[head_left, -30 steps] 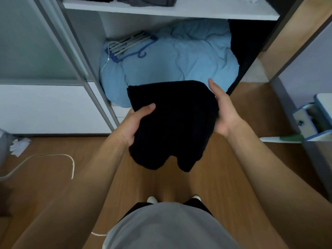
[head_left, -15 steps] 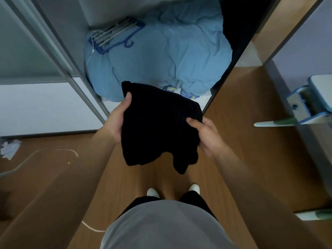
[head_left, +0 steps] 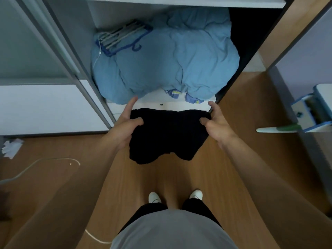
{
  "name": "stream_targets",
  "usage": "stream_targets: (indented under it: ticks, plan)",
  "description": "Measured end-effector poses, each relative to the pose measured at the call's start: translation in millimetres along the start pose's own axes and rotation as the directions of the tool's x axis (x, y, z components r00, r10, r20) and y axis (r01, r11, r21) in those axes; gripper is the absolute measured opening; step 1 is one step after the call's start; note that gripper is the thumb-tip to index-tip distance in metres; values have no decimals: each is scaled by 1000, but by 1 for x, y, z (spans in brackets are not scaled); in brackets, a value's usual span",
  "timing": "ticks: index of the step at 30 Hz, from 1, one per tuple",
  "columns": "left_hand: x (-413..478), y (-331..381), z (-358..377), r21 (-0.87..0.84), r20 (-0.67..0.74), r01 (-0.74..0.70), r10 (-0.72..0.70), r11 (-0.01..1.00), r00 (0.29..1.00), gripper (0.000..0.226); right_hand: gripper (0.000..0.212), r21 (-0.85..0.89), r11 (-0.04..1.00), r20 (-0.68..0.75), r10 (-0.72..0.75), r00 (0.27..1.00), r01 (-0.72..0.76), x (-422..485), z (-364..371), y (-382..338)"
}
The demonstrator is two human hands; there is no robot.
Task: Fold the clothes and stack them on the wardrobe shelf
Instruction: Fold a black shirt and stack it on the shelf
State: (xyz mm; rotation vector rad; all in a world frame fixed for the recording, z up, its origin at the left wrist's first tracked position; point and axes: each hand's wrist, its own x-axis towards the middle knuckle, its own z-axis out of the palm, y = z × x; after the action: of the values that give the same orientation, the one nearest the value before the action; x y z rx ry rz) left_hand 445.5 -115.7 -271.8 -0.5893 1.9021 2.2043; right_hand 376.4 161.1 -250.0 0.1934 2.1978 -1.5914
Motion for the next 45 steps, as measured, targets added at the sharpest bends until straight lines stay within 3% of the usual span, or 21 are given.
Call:
stream_targets:
  ticks: [4, 7, 9, 12, 15, 17, 18, 21, 25, 27, 29, 31, 35, 39, 42, 43, 45]
  plan:
    - [-2, 35, -3, 307, 139, -256, 223, 917, 965, 72, 44, -218, 960, 38, -171, 985, 175, 9, 6, -32]
    - [4, 65, -1, 604, 230, -422, 359, 676, 905, 77, 35, -200, 966, 138, -139, 981, 165, 12, -1, -64]
    - [12, 84, -3, 685, 230, -448, 412, 575, 882, 81, 48, -271, 937, 241, -156, 958, 221, 9, -5, -86]
    - [28, 111, -8, 752, 217, -438, 442, 492, 870, 74, 74, -654, 701, 305, -100, 947, 285, 12, 0, -111]
    - [40, 135, -7, 772, 176, -404, 445, 490, 878, 52, 36, -875, 415, 214, -132, 968, 250, 25, 11, -130]
    - [47, 150, -7, 786, 159, -399, 468, 473, 869, 46, 11, -907, 359, 153, -205, 967, 220, 34, 9, -142]
    - [51, 158, -8, 805, 158, -391, 474, 446, 866, 48, 7, -903, 369, 132, -250, 959, 221, 38, 5, -151]
    - [67, 180, -17, 859, 191, -386, 488, 337, 852, 48, 26, -890, 383, 75, -416, 906, 249, 60, -12, -182]
    - [102, 225, -27, 927, 201, -330, 506, 180, 839, 50, 10, -772, 511, 49, -546, 836, 378, 102, -26, -229]
    - [121, 251, -31, 961, 161, -257, 547, 104, 821, 52, 14, -539, 679, 65, -557, 828, 499, 128, -28, -248]
    - [139, 279, -32, 985, 89, -162, 645, 55, 759, 47, 18, -207, 822, 57, -532, 845, 531, 157, -27, -270]
    - [156, 309, -29, 993, 1, -89, 740, 80, 673, 38, 14, 13, 838, 53, -545, 837, 545, 187, -25, -295]
    - [187, 374, -22, 976, -160, -38, 828, 213, 537, 28, 17, 258, 730, 24, -659, 751, 633, 244, -30, -356]
    - [223, 435, -12, 795, -306, -363, 839, 485, 450, 12, 21, 286, 526, -113, -812, 573, 801, 297, -39, -414]
    - [253, 460, -14, 698, -415, -495, 856, 517, 309, 13, 25, 209, 445, -221, -846, 485, 871, 332, -36, -439]
    - [262, 460, -17, 659, -436, -527, 844, 536, 312, 14, 29, 178, 406, -230, -869, 439, 896, 343, -32, -441]
    - [287, 446, -32, 604, -460, -515, 794, 608, 398, 22, 44, 101, 384, -140, -908, 395, 918, 371, -22, -430]
